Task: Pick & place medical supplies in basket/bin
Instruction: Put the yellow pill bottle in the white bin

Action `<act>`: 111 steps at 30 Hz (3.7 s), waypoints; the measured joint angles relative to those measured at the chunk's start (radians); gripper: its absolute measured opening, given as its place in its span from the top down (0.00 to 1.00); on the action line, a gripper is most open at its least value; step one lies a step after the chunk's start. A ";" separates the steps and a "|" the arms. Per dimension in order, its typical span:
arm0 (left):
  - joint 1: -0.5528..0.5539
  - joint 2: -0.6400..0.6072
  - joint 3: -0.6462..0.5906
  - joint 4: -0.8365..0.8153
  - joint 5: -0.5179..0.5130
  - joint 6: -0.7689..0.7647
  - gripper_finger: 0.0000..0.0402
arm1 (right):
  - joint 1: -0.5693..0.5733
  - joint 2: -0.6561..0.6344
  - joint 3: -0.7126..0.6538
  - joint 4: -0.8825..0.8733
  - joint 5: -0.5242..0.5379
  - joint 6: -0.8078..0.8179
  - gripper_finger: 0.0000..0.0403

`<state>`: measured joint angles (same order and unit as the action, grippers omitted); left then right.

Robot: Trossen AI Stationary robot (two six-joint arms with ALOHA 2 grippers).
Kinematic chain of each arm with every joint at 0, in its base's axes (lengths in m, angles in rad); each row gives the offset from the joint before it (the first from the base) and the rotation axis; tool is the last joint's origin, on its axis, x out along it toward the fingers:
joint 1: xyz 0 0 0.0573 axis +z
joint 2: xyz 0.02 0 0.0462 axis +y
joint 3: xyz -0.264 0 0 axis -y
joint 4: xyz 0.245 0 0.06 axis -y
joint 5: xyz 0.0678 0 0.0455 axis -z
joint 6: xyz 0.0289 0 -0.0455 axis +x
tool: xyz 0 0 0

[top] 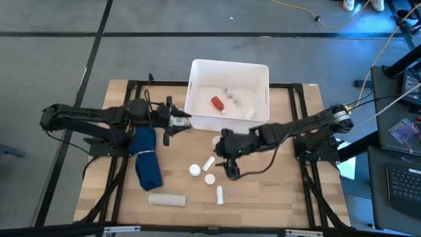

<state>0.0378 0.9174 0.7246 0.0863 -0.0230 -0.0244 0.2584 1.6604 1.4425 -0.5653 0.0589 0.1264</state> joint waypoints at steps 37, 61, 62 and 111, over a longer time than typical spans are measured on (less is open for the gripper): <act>-0.085 0.152 -0.001 -0.015 -0.010 -0.064 0.49 | 0.098 0.343 0.000 0.209 -0.054 -0.157 0.33; -0.090 0.152 -0.002 -0.015 -0.010 -0.067 0.49 | 0.073 0.360 0.000 0.188 -0.053 -0.101 0.33; -0.090 0.152 -0.002 -0.016 -0.010 -0.067 0.49 | 0.072 0.360 0.000 0.188 -0.053 -0.102 0.33; -0.090 0.052 -0.002 0.295 0.182 -0.067 0.49 | 0.002 0.173 0.520 -0.384 0.118 -0.109 0.50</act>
<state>-0.0517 0.9691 0.7227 0.3811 0.1593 -0.0917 0.2606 1.8338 1.9624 -0.9488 0.1770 0.0174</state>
